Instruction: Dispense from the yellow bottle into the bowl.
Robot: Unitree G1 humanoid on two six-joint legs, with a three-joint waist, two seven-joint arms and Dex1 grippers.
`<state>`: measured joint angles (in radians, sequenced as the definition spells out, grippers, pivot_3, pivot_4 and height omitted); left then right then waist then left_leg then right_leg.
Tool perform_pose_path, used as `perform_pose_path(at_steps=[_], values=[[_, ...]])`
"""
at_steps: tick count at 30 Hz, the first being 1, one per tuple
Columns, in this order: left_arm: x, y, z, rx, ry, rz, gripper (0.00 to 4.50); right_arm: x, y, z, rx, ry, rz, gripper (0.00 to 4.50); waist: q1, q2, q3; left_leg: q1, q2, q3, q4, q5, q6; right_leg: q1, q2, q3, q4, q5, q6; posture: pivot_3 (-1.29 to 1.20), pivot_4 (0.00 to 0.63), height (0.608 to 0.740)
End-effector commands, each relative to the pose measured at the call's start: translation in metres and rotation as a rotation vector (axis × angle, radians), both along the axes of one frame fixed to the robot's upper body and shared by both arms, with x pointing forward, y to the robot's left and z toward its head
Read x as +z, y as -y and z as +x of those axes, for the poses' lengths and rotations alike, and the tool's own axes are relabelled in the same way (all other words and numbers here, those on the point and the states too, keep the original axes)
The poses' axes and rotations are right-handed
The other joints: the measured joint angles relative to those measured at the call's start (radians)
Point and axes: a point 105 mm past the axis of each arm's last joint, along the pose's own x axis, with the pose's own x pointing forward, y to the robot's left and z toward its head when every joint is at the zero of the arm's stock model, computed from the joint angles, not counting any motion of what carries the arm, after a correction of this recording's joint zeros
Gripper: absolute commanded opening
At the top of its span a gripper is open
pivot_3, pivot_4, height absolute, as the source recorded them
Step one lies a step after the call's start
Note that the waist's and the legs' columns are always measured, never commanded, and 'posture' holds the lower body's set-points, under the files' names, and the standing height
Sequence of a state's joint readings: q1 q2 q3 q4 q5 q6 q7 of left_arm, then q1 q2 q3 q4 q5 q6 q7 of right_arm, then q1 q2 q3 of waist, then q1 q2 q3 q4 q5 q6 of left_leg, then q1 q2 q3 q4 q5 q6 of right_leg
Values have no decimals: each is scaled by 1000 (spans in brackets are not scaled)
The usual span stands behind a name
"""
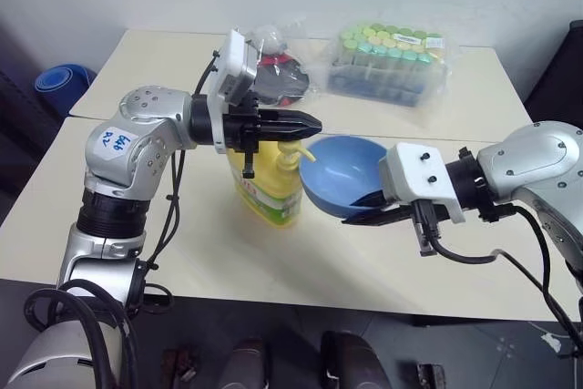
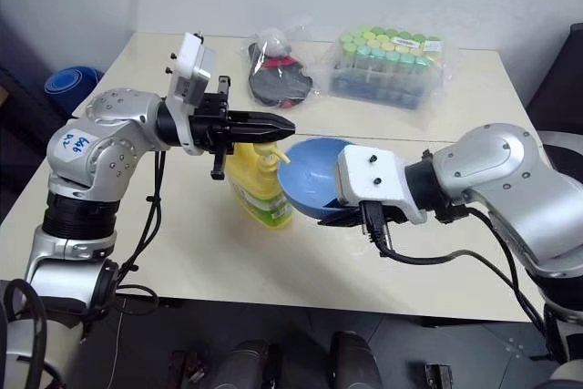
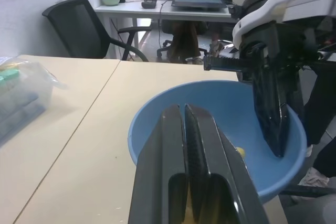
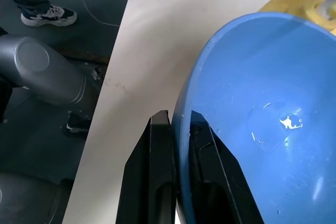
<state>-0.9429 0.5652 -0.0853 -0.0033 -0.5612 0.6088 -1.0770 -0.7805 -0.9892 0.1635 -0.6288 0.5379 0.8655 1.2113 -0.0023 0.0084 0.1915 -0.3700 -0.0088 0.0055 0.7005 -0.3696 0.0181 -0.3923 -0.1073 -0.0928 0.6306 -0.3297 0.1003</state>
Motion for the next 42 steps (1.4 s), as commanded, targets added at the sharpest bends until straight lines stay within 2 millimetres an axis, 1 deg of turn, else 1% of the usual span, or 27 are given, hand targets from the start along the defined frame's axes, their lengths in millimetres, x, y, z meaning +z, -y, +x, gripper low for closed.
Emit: perform_pose_path(at_steps=[1, 8, 12, 18, 20, 21, 25, 27, 31, 35, 37, 41, 42], values=[[-16, 3, 3, 36, -1, 56, 158, 8, -6, -8, 14, 40, 12, 0, 0, 0, 0, 0, 0, 0, 0, 0, 0, 0, 0, 0, 0, 0, 0, 0, 150, 740], [-37, 8, 7, 89, -45, 82, 158, 12, -8, -3, -41, 65, 37, 0, 0, 0, -1, 2, 0, 1, 1, 0, 0, 1, -1, 1, 3, 0, 0, 0, 150, 740], [-49, 6, 7, 107, -99, 105, 158, 12, -10, -2, -48, 62, 44, 0, 1, 0, -2, 3, 0, 1, 1, 0, 0, 1, -1, 2, 3, 0, 0, 0, 150, 740], [-73, 2, 9, 147, -212, 132, 158, 12, -15, 1, -43, 52, 53, 0, -1, 0, -7, 5, 0, 1, 1, 0, 0, 3, -1, 3, 3, 0, 0, 0, 150, 740], [-84, 2, 8, 152, -238, 153, 158, 12, -16, 2, -42, 50, 55, 0, -2, 0, -7, 13, 0, 2, -2, 0, 0, 10, -1, 3, 1, 0, 0, 0, 150, 740], [-88, 1, 8, 158, -254, 154, 158, 12, -17, 3, -42, 49, 56, 0, -2, 0, -9, 19, 0, 2, -4, 0, 0, 16, -1, 3, -3, 0, 0, 0, 150, 740], [-99, -2, 8, 173, -283, 169, 158, 12, -18, 3, -41, 47, 57, 0, -2, -1, -14, 23, 0, 2, -6, 0, -1, 19, -1, 4, -5, 0, 0, 0, 150, 740], [-103, -3, 10, 191, -315, 149, 158, 12, -18, 2, -40, 46, 59, 0, -2, -1, -15, 26, 1, 2, -7, 0, -1, 22, -1, 5, -5, 0, 0, 0, 150, 740], [-108, -4, 11, 193, -322, 153, 158, 11, -17, 1, -42, 41, 58, 0, -2, -1, -16, 37, 1, 2, -12, -1, -1, 31, -1, 6, -11, 0, -1, 0, 150, 740], [-106, -1, 11, 184, -314, 121, 158, 10, -16, 1, -47, 34, 59, 0, -2, -1, -18, 37, 1, 1, -12, -1, -2, 32, -1, 6, -12, 0, -1, 0, 150, 740], [-97, 2, 11, 159, -302, 66, 158, 9, -15, 3, -58, 33, 65, 0, -1, -1, -20, 37, 1, 1, -12, -1, -2, 32, -1, 6, -12, 0, -1, 0, 150, 740], [-60, 1, 7, 85, -259, -76, 158, 8, -12, 8, -86, 51, 84, 0, 0, -1, -20, 36, 1, 1, -12, -1, -2, 32, -1, 5, -13, 0, -1, 0, 150, 740], [-43, -3, 3, 50, -226, -131, 158, 6, -9, 10, -96, 56, 89, 0, 1, -1, -19, 36, 1, 1, -12, -1, -2, 31, -1, 5, -13, 0, -1, 0, 150, 740]])
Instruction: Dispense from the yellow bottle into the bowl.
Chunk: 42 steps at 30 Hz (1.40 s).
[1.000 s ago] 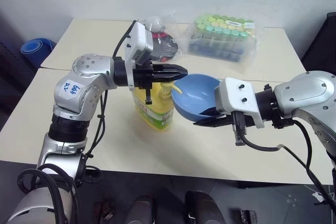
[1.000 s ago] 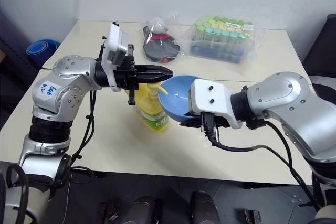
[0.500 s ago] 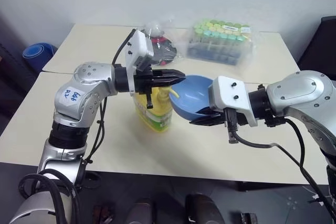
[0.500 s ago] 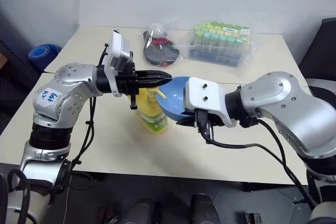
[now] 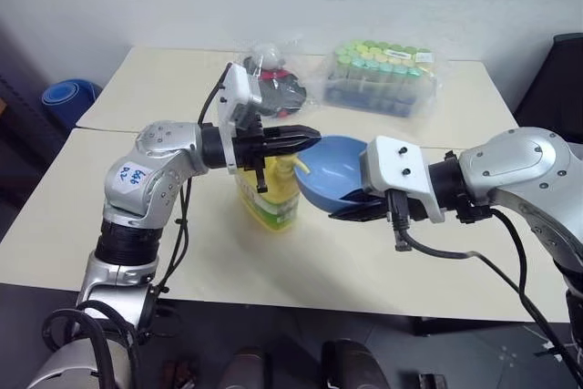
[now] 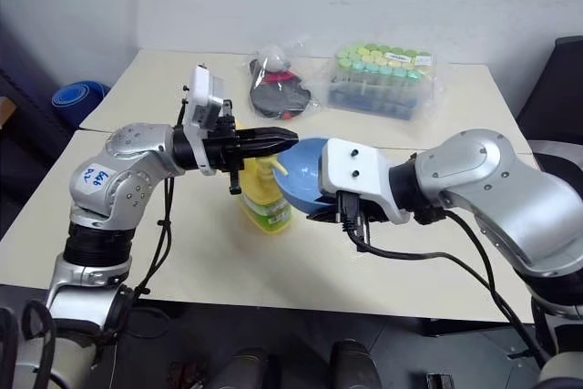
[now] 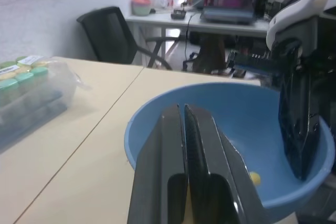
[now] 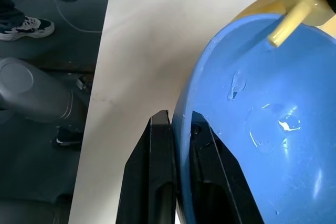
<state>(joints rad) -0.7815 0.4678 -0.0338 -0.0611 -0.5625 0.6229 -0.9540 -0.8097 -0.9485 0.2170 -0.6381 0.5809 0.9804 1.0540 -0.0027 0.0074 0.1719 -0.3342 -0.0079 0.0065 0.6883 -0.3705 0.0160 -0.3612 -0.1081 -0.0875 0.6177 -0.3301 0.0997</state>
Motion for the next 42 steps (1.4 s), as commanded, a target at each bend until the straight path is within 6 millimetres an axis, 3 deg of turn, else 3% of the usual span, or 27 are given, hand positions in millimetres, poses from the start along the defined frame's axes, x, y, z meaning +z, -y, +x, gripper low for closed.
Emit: perform_pose_path(at_steps=[1, 3, 6, 9, 13, 18, 22, 26, 30, 33, 36, 39, 42], values=[[2, -9, -4, -68, -79, -65, 158, 10, 6, 3, -7, 96, 48, 0, 1, -1, 1, -1, 0, 0, -1, 0, 0, 0, 0, 0, -1, 0, 0, 0, 150, 740], [26, -18, -10, -99, -1, -137, 158, 4, 15, 6, -20, 99, 46, 0, 2, -3, 2, -3, 0, 0, -1, 0, 0, -2, 0, -1, -2, 0, 0, 0, 150, 740], [44, -34, -12, -89, 70, -195, 158, -5, 31, 15, -56, 124, 38, 0, 2, -5, 3, -13, -1, 0, -1, 1, 1, -12, 0, -2, 2, 0, 0, 0, 150, 740], [53, -49, -18, -76, 114, -217, 158, -18, 51, 25, -99, 134, 35, 0, 3, -6, 4, -24, -1, -1, 3, 1, 1, -21, 0, -5, 4, 0, 0, 0, 150, 740], [51, -72, -26, -22, 118, -179, 158, -55, 96, 38, -201, 92, 4, 0, 4, -8, 6, -25, -2, -2, 3, 1, 1, -20, 0, -7, 3, 0, 0, 0, 150, 740], [0, -112, -32, 112, 68, 42, 158, -109, 146, 40, -252, 68, -28, 0, 1, -8, 6, -20, -2, -2, 3, 1, 2, -15, -1, -7, 3, 0, 1, 0, 150, 740], [-47, -131, -48, 135, 53, 248, 1020, -139, 176, 44, -290, 127, -51, 0, -3, -4, 12, -19, -1, -1, 3, 1, 2, -15, -1, -5, 3, 0, 1, 0, 150, 740], [-76, -152, -45, 247, 15, 255, 2295, -152, 187, 52, -335, 151, -22, 0, -2, 0, 16, -19, -1, -1, 5, 1, 2, -15, -2, -5, 2, 0, 0, 0, 150, 740], [-102, -163, -51, 320, -7, 248, 3562, -147, 187, 50, -341, 164, 92, 1274, -2, 4, 18, -18, -1, -1, 4, 1, 2, -15, -2, -5, 3, 0, 0, 0, 150, 740], [-113, -170, -55, 372, 23, 276, 4465, -118, 180, 44, -322, 238, 264, 2288, 2, 4, 18, -20, -1, -2, 4, 1, 2, -15, -2, -6, 4, 0, 0, 0, 150, 740], [-119, -181, -61, 437, 66, 317, 4500, -96, 177, 30, -317, 263, 379, 3409, 4, 4, 18, -20, -1, -2, 4, 1, 2, -15, -2, -6, 4, 0, 0, 0, 150, 740], [-121, -188, -70, 465, 55, 305, 4500, -87, 169, 13, -302, 240, 423, 4428, 4, 4, 18, -19, -1, -2, 3, 1, 2, -14, -2, -6, 3, 0, 0, 0, 150, 740], [-126, -194, -78, 519, 67, 324, 4500, -81, 146, -22, -161, 225, 463, 4473, 7, 5, 19, -19, -1, -2, 2, 0, 3, -14, -3, -6, 2, 0, 0, 0, 150, 740]])
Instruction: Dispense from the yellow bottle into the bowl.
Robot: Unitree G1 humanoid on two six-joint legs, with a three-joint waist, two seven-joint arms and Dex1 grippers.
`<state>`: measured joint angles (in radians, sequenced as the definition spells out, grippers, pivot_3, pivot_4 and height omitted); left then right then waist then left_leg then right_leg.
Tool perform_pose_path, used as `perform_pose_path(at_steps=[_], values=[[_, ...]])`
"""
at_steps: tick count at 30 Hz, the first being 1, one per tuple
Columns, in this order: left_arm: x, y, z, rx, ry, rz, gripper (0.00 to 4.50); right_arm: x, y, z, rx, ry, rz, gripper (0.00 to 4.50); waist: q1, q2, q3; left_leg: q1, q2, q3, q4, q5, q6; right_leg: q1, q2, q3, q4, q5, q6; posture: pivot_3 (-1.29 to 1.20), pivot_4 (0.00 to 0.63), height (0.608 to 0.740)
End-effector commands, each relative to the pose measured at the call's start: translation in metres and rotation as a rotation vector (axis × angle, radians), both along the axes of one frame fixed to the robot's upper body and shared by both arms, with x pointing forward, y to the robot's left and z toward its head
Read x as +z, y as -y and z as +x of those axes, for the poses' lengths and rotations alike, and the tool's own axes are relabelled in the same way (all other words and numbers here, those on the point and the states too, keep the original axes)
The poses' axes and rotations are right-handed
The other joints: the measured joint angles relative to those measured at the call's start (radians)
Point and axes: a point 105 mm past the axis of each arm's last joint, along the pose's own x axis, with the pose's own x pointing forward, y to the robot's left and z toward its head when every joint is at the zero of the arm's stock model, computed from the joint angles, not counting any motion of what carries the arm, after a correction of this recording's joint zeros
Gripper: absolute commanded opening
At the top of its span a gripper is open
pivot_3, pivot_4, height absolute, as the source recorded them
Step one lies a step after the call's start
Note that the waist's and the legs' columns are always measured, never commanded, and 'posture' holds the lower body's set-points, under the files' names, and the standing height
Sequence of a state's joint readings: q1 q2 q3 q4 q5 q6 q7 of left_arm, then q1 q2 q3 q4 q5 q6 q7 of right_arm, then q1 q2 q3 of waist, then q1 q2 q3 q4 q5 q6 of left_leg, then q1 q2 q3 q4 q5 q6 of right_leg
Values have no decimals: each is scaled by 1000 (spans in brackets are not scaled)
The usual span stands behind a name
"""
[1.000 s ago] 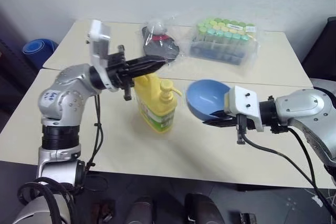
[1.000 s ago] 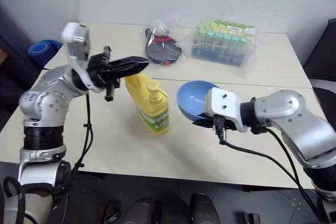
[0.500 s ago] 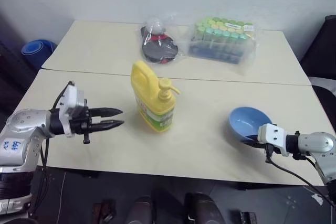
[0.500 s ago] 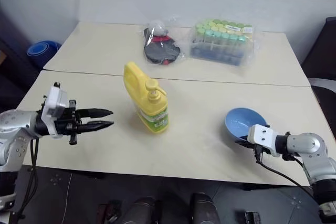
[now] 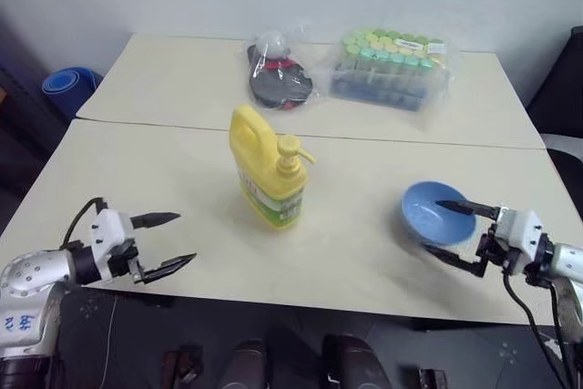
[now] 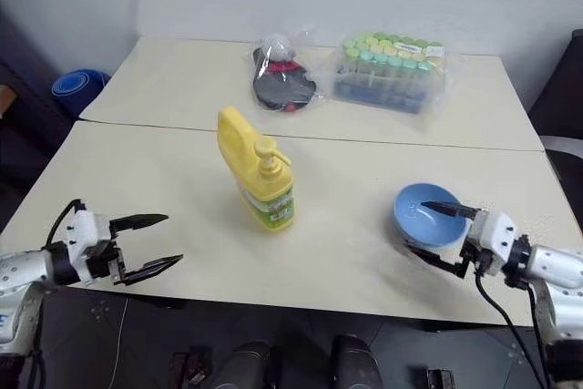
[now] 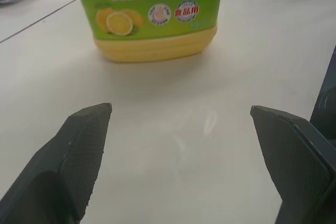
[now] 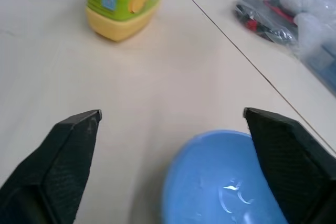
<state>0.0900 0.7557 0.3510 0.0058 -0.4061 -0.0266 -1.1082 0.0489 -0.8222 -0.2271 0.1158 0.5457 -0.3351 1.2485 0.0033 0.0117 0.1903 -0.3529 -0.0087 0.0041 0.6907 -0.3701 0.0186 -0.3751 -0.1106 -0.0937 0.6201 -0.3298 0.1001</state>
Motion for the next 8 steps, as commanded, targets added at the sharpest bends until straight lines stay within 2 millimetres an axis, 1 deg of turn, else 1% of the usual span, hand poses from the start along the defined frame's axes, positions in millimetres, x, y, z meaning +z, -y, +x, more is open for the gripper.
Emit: perform_pose_path(at_steps=[1, 2, 3, 6, 8], values=[[7, -3, -9, 32, 57, 24, 4500, 23, -21, -29, 124, 83, 34, 4473, 1, 0, 0, 0, 0, 0, 0, 0, 0, 0, 0, 0, 0, 0, 0, 0, 150, 740], [7, -3, -11, 33, 47, 23, 4500, 24, -23, -32, 122, 82, 40, 4473, 2, 0, 0, 0, 0, 0, 0, 0, 0, 0, 0, 0, 0, 0, 0, 0, 150, 740], [5, -3, -13, 31, 44, 28, 4500, 21, -25, -37, 139, 41, 39, 4473, 2, 0, 0, 1, 0, 0, 0, 0, 0, 1, 0, 1, 0, 0, 0, 0, 150, 740], [-5, -4, -20, 40, 28, 42, 4500, 7, -31, -51, 185, -38, 15, 4473, 1, 0, 0, 3, 0, 1, 0, -1, 1, 2, -1, 1, -2, 0, 0, 0, 150, 740], [-6, -2, -20, 47, 40, 50, 4500, 1, -27, -49, 163, -24, -2, 4473, 0, 0, 0, 3, 0, 1, -1, -1, 1, 1, -1, 2, -2, 0, 0, 0, 150, 740]])
